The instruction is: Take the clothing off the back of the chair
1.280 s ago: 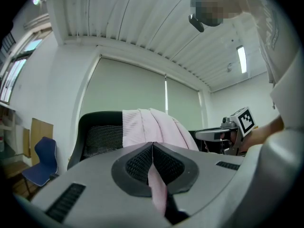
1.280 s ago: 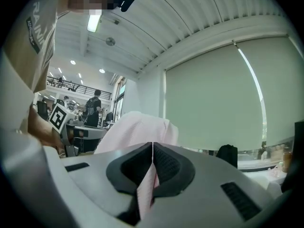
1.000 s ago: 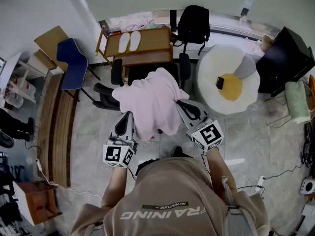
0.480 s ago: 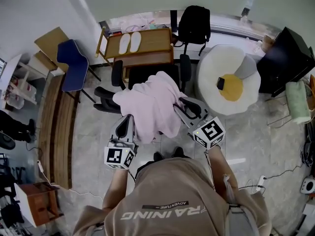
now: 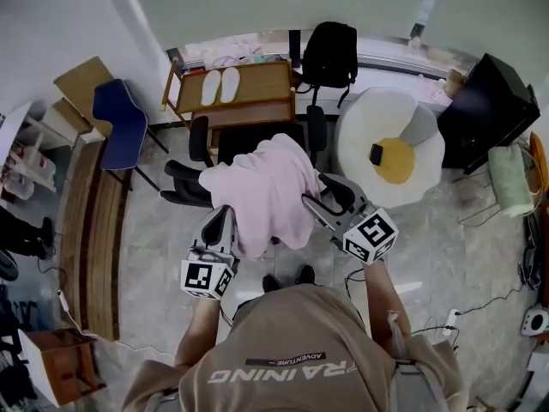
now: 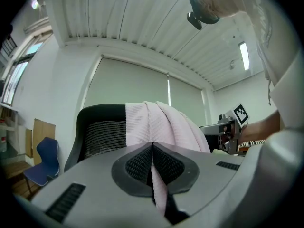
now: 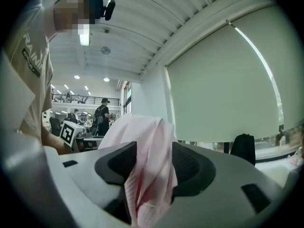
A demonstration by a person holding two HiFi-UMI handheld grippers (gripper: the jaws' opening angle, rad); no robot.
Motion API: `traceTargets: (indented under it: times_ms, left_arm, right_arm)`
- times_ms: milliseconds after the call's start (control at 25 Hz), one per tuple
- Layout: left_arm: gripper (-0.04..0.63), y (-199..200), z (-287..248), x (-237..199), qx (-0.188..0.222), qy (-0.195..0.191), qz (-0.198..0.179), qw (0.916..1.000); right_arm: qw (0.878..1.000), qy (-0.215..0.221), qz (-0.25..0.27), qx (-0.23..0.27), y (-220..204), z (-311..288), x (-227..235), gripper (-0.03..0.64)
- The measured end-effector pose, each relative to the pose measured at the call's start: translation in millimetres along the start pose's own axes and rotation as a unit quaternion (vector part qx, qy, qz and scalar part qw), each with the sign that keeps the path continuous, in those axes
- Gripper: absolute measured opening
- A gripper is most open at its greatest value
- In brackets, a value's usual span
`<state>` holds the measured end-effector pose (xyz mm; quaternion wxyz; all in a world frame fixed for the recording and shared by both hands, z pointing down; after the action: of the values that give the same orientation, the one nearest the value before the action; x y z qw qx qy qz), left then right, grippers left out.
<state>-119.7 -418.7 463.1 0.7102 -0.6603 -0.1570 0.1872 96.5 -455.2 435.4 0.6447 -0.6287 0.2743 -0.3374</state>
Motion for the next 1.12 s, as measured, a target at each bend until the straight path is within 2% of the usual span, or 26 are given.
traceTargets:
  times_ms: [240,560,960,1120]
  left_arm:
    - [0.014,-1,-2,-2,0.004,-0.007,0.006,0.9999]
    - [0.014,-2,-1,2,0.001,-0.009,0.006,0.9999]
    - [0.014,3,1,-4,0.006,0.002,0.008,1.0]
    - [0.014,2,7,-8,0.007,0.014,0.01,0.9998]
  right_arm:
    - [0.999,0.013,0.038,-0.016,2,4,-16,0.253]
    - [0.998,0.029,0.022,-0.047,-21,-19,-12,0.278]
    - [0.994,0.092,-0.032,-0.05,-31,-51,-16,0.276]
    - [0.994,0.094,-0.021,-0.057,-31,-50,-14,0.274]
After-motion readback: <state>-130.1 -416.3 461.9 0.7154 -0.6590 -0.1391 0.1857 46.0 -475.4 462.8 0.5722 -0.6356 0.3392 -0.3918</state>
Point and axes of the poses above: the fingertips, and each gripper's own axes: z backward along the fingers, x to its right, y out of its top, the point moved 3 cm from there along z, backward along the fingers, and after that the axes turned 6 degrees about x, right-handed, at the moved point
